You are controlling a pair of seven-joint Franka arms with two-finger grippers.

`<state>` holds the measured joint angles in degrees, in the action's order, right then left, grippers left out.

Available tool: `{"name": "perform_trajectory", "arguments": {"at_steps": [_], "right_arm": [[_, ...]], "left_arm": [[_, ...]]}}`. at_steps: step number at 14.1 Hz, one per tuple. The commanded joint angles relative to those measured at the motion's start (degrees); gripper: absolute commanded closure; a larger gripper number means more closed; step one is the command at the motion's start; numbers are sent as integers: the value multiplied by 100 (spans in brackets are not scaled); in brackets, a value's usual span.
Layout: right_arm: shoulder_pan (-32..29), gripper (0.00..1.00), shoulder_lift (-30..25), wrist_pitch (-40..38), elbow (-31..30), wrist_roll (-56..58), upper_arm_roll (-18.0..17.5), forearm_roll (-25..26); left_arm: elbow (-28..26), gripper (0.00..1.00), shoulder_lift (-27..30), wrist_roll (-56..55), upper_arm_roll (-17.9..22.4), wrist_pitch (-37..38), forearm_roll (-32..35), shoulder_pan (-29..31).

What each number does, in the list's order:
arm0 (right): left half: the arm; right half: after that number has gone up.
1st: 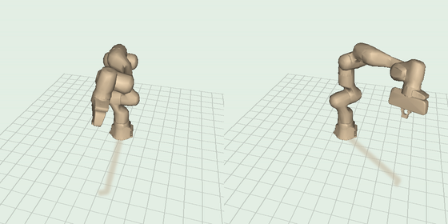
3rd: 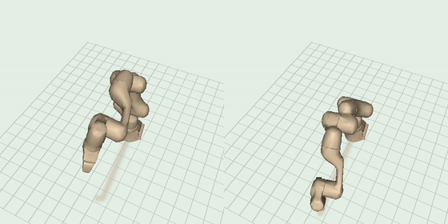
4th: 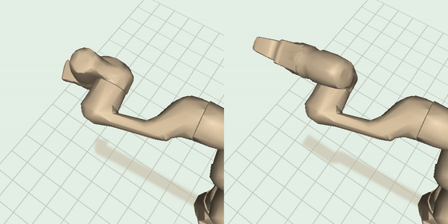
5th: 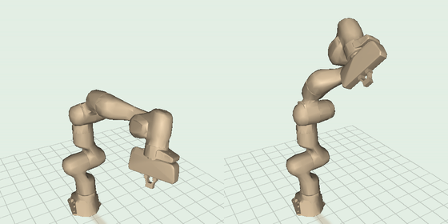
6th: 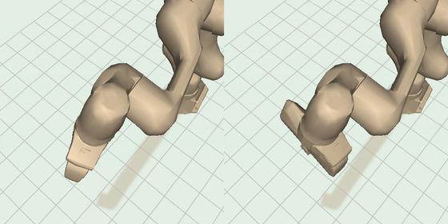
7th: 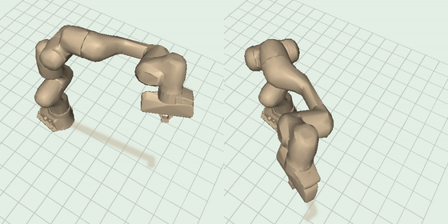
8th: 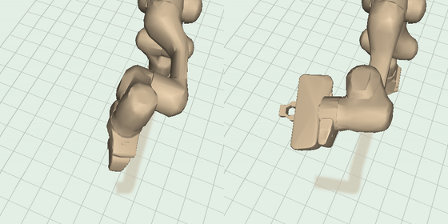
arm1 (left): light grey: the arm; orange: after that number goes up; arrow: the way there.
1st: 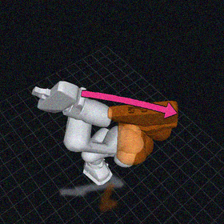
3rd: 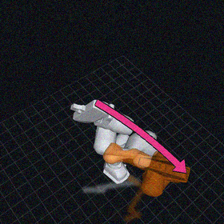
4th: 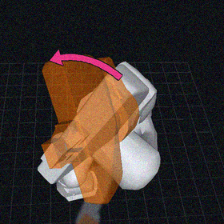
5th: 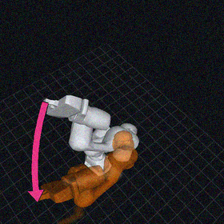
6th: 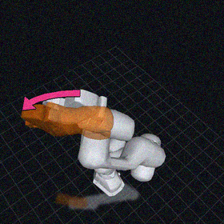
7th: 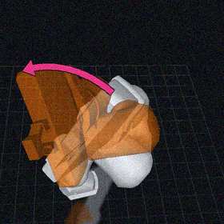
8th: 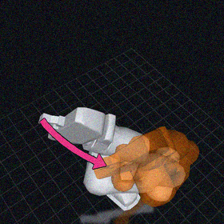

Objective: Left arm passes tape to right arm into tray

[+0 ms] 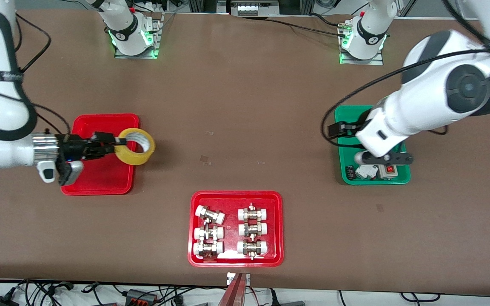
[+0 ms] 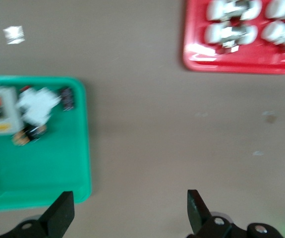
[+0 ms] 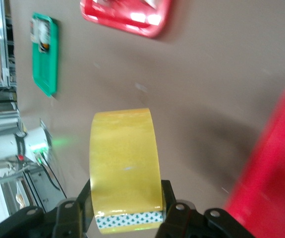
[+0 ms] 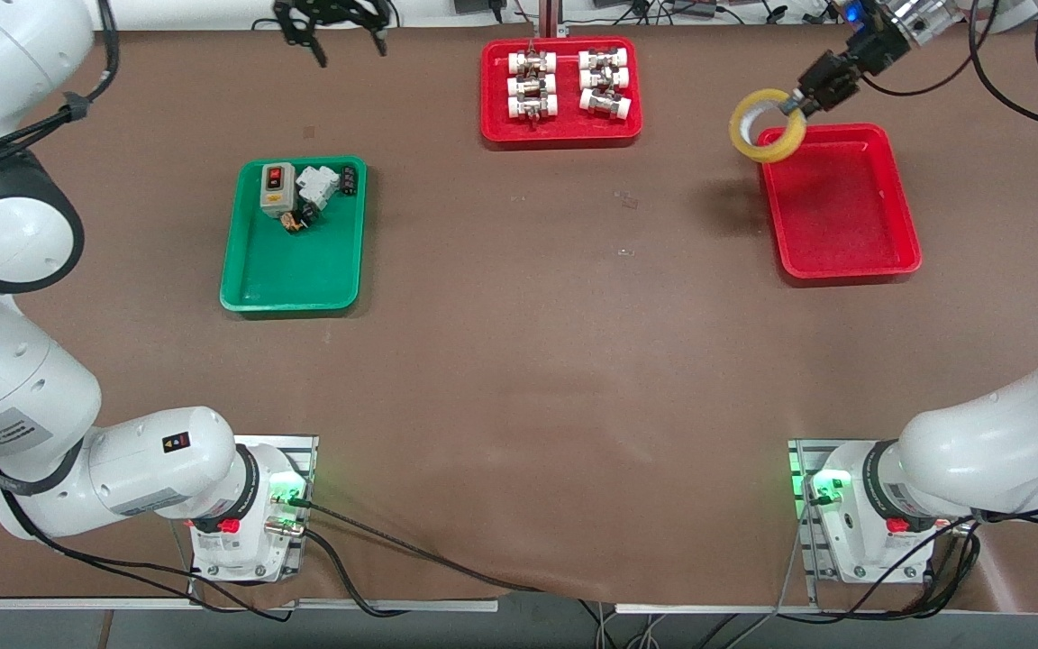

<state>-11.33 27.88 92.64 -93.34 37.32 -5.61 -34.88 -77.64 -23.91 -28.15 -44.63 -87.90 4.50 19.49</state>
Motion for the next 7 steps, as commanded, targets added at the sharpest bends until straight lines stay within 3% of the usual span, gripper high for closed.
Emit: {"name": "perform_trajectory", "arguments": {"at_steps": [1,3,6,7], "right_arm": [[-526,100,330,-264,62,398,-125,436],[-790,100,559,-264,62,644,-125,622],[-1072,100,911,-212,88,960,-125,894],[-1099,100,1025,-185,97,1074,-125,947]], "left_arm": [[-111,0,867,360,566,728,103,12],[-295,0,1220,1027,1277,732,95,-181],[-620,0,1598,2012,2744,590,103,-1111],[-908,0,1782,2206,3010,538,42,-1218]]}}
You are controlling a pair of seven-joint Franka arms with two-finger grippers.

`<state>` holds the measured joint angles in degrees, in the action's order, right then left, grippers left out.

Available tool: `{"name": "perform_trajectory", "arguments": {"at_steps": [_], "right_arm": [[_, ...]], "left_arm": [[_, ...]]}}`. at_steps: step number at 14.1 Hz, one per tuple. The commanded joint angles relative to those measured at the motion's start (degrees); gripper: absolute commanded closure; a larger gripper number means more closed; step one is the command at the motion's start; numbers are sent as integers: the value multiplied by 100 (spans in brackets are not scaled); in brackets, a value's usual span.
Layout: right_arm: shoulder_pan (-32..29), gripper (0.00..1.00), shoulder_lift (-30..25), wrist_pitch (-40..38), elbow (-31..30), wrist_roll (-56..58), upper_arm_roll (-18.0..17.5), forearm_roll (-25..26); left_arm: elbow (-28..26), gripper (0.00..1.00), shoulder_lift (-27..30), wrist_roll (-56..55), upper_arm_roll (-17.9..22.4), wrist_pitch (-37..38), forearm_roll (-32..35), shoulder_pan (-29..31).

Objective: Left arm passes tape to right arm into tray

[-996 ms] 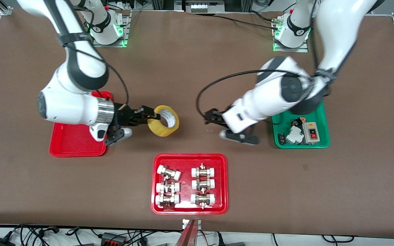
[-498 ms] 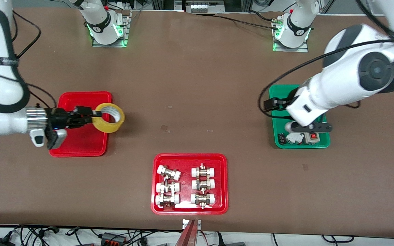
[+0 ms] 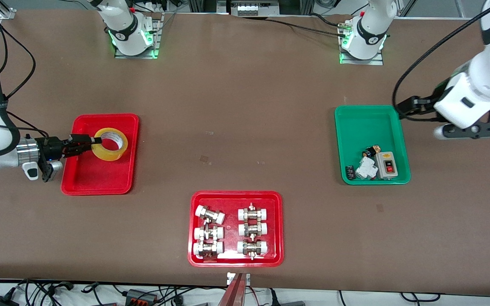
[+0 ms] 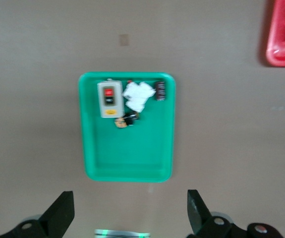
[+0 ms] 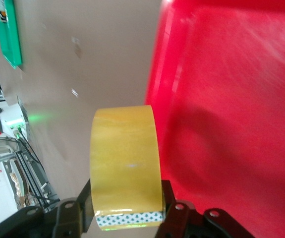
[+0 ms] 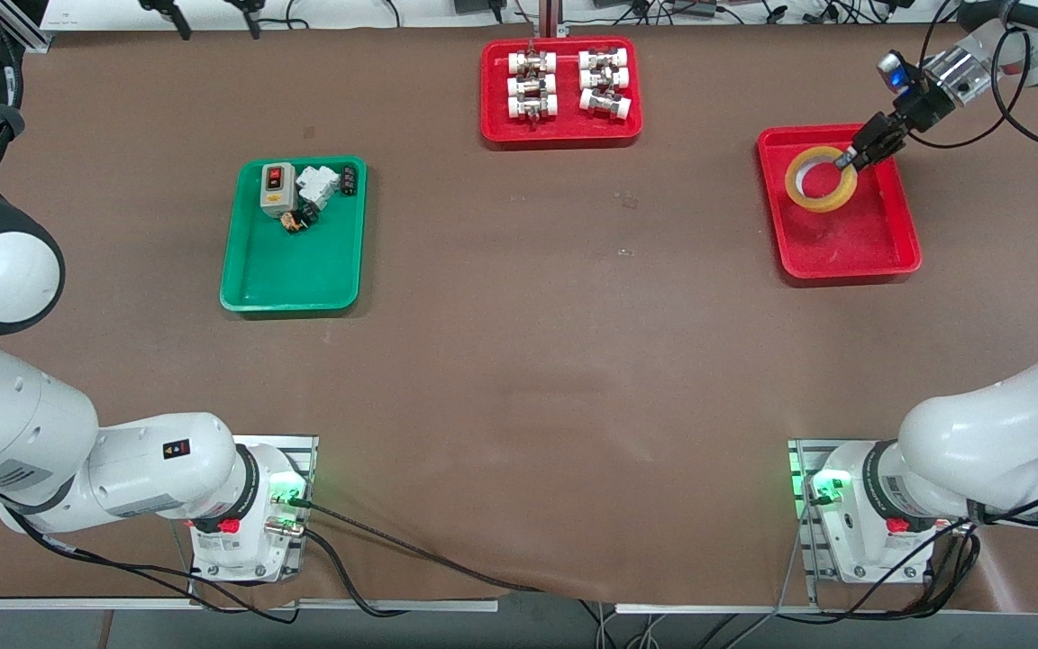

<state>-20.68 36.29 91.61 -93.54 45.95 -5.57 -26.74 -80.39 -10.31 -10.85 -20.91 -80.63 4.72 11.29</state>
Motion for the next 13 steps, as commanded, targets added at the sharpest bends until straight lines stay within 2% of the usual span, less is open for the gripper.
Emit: {"name": "perform_trajectory", "arguments": {"at_steps": [1,3,4,5,6,7,9,13], "right_arm": [[-225,100,298,-56,117,334,-128,160],[-287,95,465,-38,117,406,-128,169],[-278,86,492,-38,117,423,-128,178],[-261,62,510,49,117,467,-128,291],[-226,25,510,189,117,485,-137,449],[-217,0,510,251,117,520,-146,538],[-121,0,501,470,117,809,-172,818],[230,0,230,937,117,845,-207,1820]], "left_arm": [[-992,0,659,565,693,-373,3,-399],[-1819,0,1230,619,738,-978,-59,-408],[-1961,0,1303,636,746,-1112,-94,-408],[-1998,0,1338,715,842,-1113,-207,-408],[-2059,0,1347,794,1009,-1156,-461,-425],[-2068,0,1347,804,1028,-1226,-550,-425],[-1990,0,1260,760,949,-1245,-577,-356],[-1910,0,1224,795,949,-1245,-507,-346]]}}
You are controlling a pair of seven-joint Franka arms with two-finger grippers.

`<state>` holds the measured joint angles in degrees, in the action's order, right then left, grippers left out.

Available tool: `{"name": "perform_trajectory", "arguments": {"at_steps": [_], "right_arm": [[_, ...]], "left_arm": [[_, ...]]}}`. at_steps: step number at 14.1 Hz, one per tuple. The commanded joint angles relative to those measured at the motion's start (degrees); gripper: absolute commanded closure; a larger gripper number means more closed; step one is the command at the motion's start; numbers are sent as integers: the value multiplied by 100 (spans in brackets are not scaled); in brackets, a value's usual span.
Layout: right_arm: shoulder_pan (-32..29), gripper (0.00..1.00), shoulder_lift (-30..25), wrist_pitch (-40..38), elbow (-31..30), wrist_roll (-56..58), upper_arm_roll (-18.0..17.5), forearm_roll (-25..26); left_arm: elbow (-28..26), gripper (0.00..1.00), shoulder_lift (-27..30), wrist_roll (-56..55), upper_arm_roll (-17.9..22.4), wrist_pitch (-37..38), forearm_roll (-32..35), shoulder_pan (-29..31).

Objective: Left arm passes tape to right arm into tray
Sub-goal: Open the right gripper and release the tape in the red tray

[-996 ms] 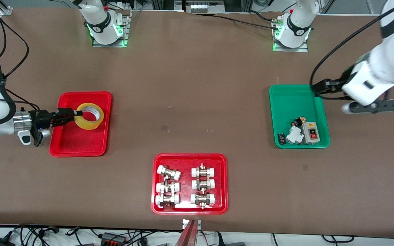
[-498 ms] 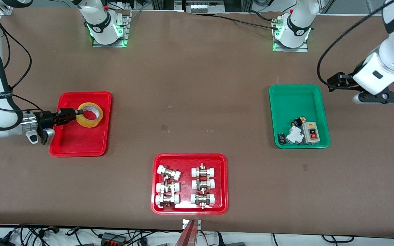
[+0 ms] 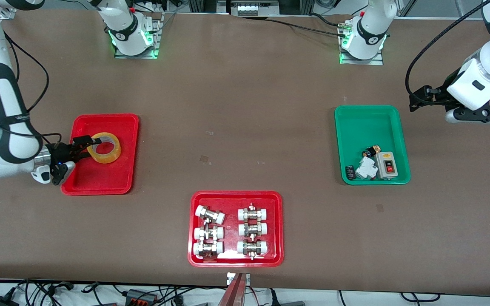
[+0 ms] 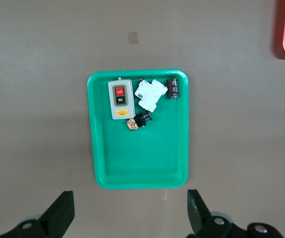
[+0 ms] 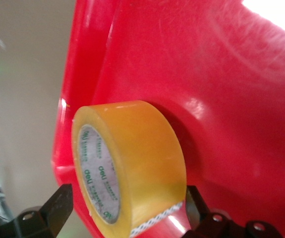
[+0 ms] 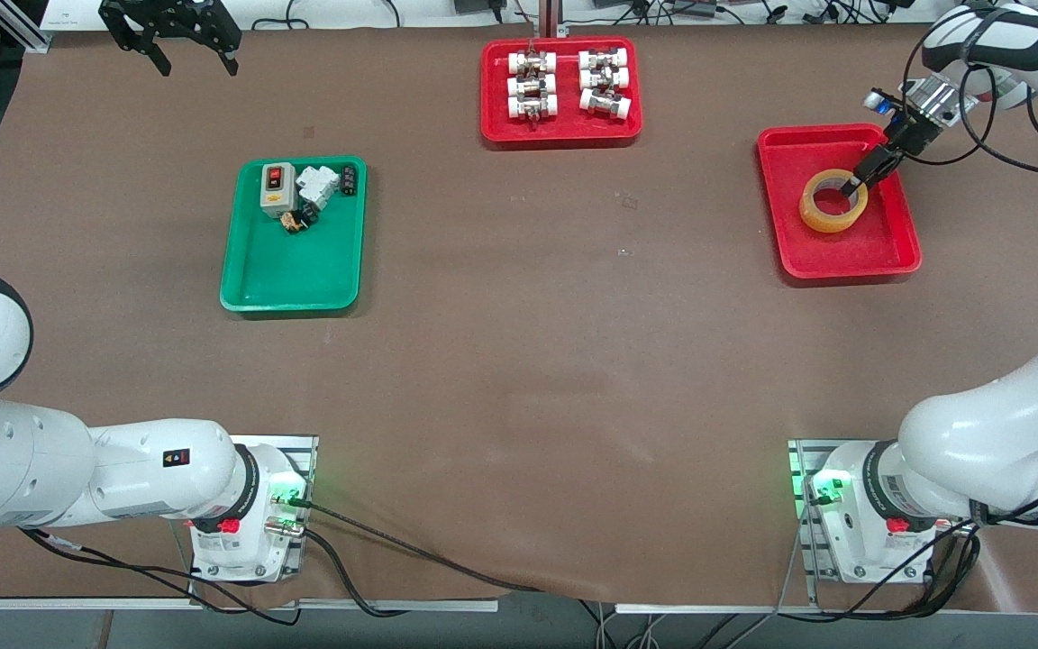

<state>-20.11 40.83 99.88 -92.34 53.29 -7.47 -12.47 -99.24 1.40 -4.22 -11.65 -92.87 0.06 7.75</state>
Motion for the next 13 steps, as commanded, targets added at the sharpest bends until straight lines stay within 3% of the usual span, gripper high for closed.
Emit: {"name": "perform_trajectory", "arguments": {"at_steps": [1,5,9,13], "right_arm": [[331,0,-329,172,-4,111,-17,594],[727,0,-900,585,-4,24,-9,1386],[903,0,-1699,586,-47,-475,0,1528],[1149,0,-2709,288,-249,-2046,-9,1554]], "left_arm": [[-16,0,45,132,22,-21,-41,7],[-25,0,54,115,4,-21,-41,-11],[-16,0,53,124,13,14,-41,7],[-7,0,36,123,4,15,-41,-2]]}}
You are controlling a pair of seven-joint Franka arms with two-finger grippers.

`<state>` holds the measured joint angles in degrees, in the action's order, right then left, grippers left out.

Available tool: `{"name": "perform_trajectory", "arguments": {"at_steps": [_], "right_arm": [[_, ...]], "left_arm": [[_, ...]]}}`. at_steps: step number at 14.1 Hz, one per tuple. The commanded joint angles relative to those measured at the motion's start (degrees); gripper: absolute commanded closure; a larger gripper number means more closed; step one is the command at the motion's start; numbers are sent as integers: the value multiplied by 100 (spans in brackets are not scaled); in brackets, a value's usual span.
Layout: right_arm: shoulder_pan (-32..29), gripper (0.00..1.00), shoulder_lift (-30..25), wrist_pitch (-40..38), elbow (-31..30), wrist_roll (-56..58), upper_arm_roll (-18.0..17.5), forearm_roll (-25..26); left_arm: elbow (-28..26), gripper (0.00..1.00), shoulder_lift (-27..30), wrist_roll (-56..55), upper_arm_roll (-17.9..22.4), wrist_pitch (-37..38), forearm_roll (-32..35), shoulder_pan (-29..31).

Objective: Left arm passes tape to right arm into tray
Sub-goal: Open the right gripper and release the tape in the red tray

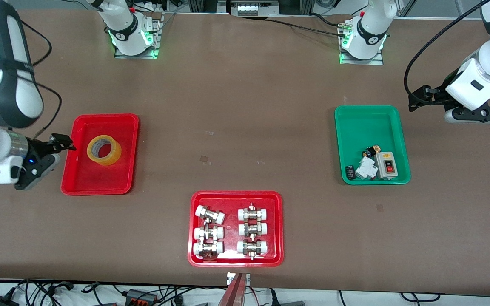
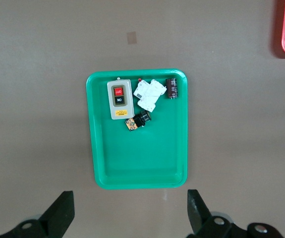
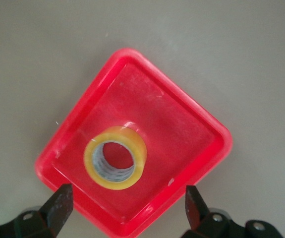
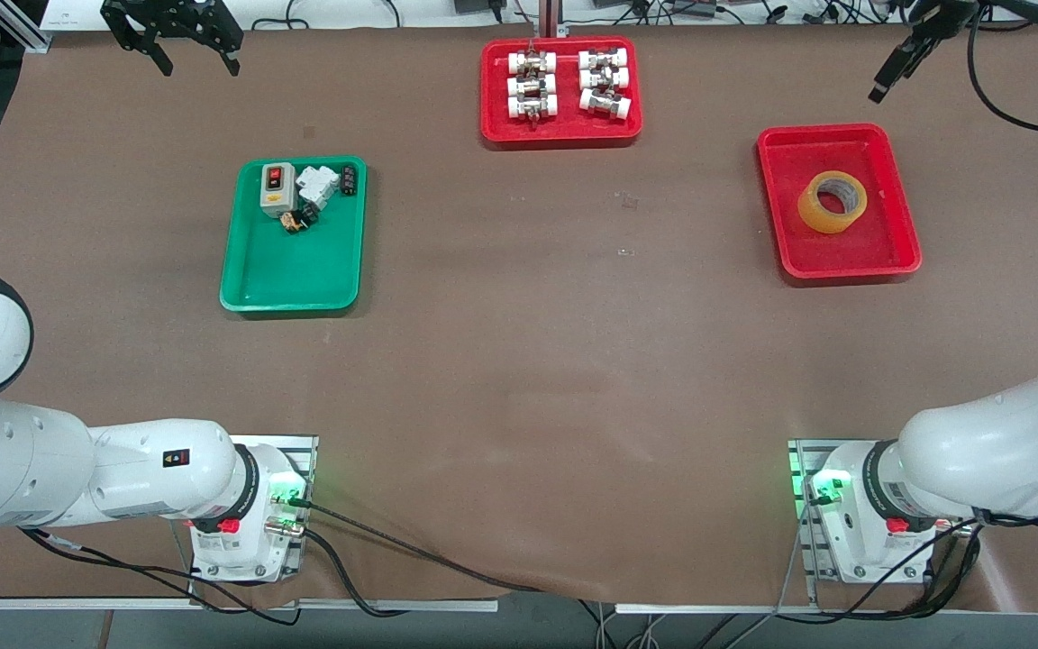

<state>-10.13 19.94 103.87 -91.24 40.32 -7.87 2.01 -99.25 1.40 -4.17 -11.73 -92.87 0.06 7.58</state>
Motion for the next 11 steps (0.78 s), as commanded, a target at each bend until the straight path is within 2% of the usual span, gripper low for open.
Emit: {"name": "perform_trajectory", "arguments": {"at_steps": [1,6,9,11], "right_arm": [[239,0,-823,-191,-368,-1076,31,115],[520,0,-1676,-1166,-359,-2895,-4,107],[679,0,-2037,-1387,-377,-3713,-13,54],[688,0,-2108,-1457,-281,-4118,-13,-156]], "left_arm": [[10,0,27,118,12,15,-41,7],[-7,0,36,118,12,15,-41,7],[-7,0,45,118,12,6,-41,-19],[-16,0,45,118,12,6,-41,-28]]}}
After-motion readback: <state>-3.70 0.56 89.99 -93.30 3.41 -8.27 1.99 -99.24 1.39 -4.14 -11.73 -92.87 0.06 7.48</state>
